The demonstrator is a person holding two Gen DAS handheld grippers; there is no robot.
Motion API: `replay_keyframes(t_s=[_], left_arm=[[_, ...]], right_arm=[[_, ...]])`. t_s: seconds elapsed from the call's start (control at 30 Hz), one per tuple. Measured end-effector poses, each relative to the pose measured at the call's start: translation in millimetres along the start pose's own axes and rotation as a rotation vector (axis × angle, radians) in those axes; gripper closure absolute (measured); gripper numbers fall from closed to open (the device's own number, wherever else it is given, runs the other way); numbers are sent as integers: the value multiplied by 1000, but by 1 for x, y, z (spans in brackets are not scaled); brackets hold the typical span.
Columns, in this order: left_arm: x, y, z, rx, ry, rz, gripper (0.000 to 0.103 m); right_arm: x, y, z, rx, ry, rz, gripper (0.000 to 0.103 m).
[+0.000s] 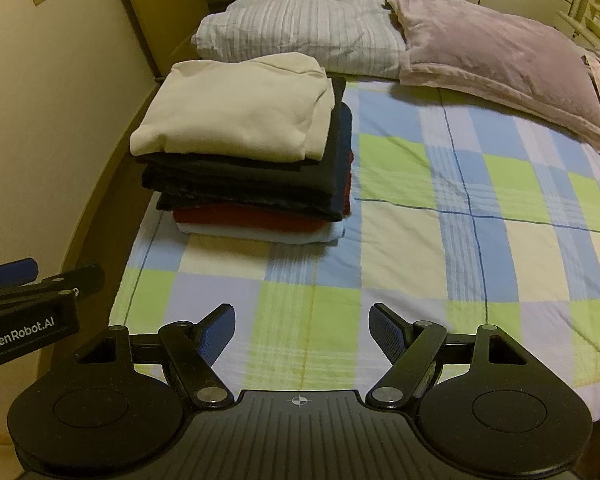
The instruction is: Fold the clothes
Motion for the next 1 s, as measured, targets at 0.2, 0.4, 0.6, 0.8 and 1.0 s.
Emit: replay_keyframes(t_s=[0.2,0.4,0.6,0.8,1.0], left_arm=[[-3,-10,1,8,-3,7,31],[-5,-23,0,15,-12,20,30],[-7,-36,-2,19,-26,42,30],[-9,-48,-5,24,-40,56,30],[-11,-58,-10,29,-51,61,31]], right_arm=[[-8,-7,3,4,7,-5,26],[-12,-18,4,5,5,8,26],[-14,-30,4,8,1,32,26],[-16,-40,-1,16,-19,47,26],[-18,-48,-6,23,-35,57,26]])
Point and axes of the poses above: each gripper's, at about its wrist camera, not at the fingertips, and y roughly against the way its jaws point, z to its left, x to its underside, the point moved 8 cm from there along -y, roughly the way its jaws point, and after that the axes turned 14 degrees about -x, right-handed, at the moved point
